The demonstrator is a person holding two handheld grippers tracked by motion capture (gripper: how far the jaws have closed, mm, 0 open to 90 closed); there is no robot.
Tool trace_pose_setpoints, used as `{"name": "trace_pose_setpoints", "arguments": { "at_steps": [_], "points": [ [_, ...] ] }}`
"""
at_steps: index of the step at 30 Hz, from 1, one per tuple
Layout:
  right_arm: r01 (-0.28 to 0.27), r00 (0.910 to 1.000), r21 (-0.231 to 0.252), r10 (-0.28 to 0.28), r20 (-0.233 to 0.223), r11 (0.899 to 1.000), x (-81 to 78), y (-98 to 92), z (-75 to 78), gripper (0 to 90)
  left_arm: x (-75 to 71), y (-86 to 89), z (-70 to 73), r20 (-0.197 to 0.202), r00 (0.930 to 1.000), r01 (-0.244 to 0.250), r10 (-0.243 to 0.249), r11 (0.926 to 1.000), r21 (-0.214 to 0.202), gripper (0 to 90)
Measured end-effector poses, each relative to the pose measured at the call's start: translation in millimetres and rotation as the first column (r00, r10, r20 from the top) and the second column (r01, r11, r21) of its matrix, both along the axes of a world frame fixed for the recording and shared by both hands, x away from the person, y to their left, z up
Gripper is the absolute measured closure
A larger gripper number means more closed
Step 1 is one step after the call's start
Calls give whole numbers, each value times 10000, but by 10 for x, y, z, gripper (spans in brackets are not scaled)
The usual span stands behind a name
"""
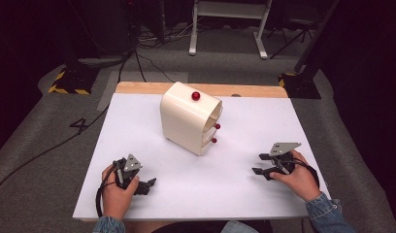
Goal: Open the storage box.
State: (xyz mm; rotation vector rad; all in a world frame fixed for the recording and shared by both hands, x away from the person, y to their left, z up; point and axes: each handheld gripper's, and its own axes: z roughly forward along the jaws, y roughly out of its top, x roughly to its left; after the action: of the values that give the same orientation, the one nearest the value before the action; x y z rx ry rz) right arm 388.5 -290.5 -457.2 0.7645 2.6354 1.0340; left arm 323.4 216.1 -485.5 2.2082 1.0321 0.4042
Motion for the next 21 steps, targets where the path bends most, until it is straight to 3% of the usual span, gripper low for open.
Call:
{"name": "trace_pose_setpoints", "arguments": {
  "at_steps": [6,9,14,17,21],
  "points": [
    [34,9999,506,-41,146,9987,48,130,155,381,-3,-2,0,-55,10000,10,-10,10000,-14,68],
    [-69,9981,1402,-19,620,9901,66,267,336,410,-3,-3,-1,-55,10000,3,-3,10000,-27,68],
    [-285,9977,1539,186,654,9877,113,385,408,397,-3,-3,-2,-55,10000,2,-3,10000,-29,68],
    [-575,9956,1797,431,832,9820,180,541,438,399,-5,-3,-3,-48,10000,-3,3,10000,-39,67],
    [-749,9942,2020,574,912,9765,224,613,436,404,-9,-5,-4,-40,10000,-10,9,10000,-56,67]
  ]
}}
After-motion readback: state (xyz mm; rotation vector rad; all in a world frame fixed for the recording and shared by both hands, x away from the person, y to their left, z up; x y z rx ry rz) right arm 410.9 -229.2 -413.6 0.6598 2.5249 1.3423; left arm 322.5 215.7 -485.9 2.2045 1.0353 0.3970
